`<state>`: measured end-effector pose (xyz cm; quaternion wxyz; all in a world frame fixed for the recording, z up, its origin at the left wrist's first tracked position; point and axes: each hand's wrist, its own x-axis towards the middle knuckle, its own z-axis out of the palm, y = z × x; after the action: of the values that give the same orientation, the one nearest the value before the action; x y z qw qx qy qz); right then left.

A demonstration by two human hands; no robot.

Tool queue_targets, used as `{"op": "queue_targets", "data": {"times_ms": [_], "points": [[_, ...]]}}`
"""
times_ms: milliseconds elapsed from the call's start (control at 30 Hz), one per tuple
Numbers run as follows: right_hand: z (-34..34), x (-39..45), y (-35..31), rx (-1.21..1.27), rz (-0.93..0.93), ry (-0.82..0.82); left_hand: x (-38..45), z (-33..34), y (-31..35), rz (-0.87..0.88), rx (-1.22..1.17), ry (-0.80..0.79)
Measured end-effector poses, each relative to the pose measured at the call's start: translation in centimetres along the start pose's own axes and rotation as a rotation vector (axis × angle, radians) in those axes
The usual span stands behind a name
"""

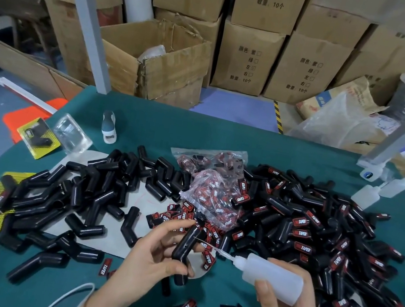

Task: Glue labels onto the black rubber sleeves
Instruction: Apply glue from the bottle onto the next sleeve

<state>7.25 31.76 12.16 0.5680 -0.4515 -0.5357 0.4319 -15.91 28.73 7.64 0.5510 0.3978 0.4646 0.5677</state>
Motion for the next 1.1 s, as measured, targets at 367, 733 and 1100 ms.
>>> {"op": "queue_targets", "data": {"times_ms": [367,733,1100], "points": [[0.4,-0.1,0.3,0.027,-0.066,0.027,0.1,0.2,0.4,0.031,-0.006,0.008],[0.4,-0.1,-0.4,0.027,-0.104,0.024,-0.2,0.5,1.0,0.029,0.007,0.012],[0.2,-0.2,-0.2,-0.006,-0.090,0.008,-0.2,0.5,1.1,0.035,0.005,0.006]]}}
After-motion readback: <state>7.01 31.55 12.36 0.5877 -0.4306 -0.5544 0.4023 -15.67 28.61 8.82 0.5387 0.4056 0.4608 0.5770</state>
